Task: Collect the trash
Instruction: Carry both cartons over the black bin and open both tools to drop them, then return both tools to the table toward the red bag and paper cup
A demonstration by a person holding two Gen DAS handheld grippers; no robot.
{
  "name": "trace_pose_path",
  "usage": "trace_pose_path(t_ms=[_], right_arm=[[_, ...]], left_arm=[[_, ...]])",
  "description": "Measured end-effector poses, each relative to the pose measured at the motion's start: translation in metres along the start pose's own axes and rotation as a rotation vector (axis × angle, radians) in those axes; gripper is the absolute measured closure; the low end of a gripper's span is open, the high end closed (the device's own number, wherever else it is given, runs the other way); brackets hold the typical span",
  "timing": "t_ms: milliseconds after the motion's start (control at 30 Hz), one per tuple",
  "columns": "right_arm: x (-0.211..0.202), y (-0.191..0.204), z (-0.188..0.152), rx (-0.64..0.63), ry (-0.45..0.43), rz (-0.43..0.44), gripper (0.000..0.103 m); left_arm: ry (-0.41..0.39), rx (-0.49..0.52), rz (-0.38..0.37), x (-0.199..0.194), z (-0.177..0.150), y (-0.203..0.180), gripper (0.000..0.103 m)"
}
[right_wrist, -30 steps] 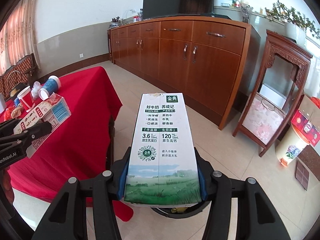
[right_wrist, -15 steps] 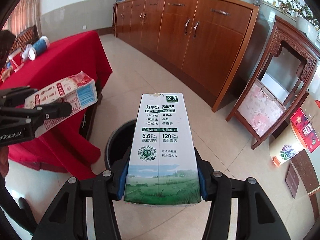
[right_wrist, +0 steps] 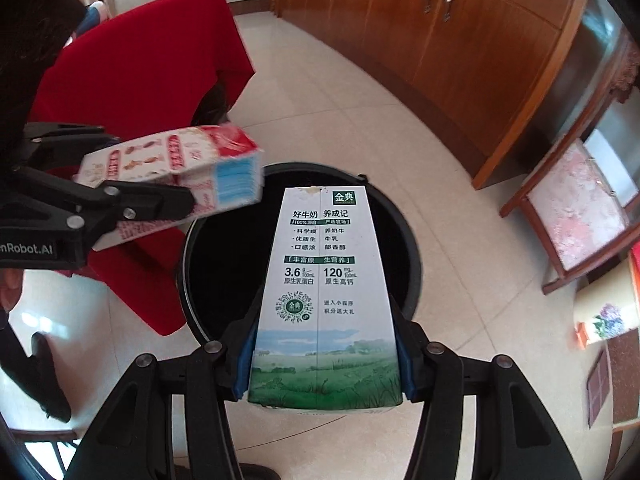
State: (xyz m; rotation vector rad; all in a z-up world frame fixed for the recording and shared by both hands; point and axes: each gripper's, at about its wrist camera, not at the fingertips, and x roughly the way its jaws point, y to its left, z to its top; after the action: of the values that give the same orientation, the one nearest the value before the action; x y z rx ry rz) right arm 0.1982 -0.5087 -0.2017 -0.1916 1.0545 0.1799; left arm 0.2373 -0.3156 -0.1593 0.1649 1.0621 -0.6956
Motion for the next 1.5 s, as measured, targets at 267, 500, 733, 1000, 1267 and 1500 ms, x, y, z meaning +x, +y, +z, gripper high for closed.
trace_pose_path(t_ms=[267,500,733,1000,1267,1500], right_arm=[[0.015,-0.037,-0.014,0.091,0.027,-0.080,0.010],[-0.013,-0.040,-0.010,0.210,-0.016,-0.107,0.001],[-0.029,-0.021,-0.002,0.206,-0.034,-0.131,0.001],[-0.052,-0.008,0.004,0.236,-0.065,-0.132,0.001],[-0.069,0.016,0.011,0.254,-0.096,-0.109,0.001],[-0.086,0.048,0.023,0.239,-0.156,-0.111,0.001]], left_arm=[[-0.090,-0.039,0.182,-0.038,-0.011,0.011,0.012],[-0.141,-0.036,0.245,-0.061,-0.023,0.011,0.010],[-0.160,-0.015,0.258,-0.071,-0.020,0.003,0.010],[-0.183,0.014,0.267,-0.093,-0.023,-0.001,0.010],[-0.234,0.004,0.289,-0.125,-0.030,0.005,0.010],[-0.283,-0.040,0.314,-0.155,-0.046,0.029,0.008]])
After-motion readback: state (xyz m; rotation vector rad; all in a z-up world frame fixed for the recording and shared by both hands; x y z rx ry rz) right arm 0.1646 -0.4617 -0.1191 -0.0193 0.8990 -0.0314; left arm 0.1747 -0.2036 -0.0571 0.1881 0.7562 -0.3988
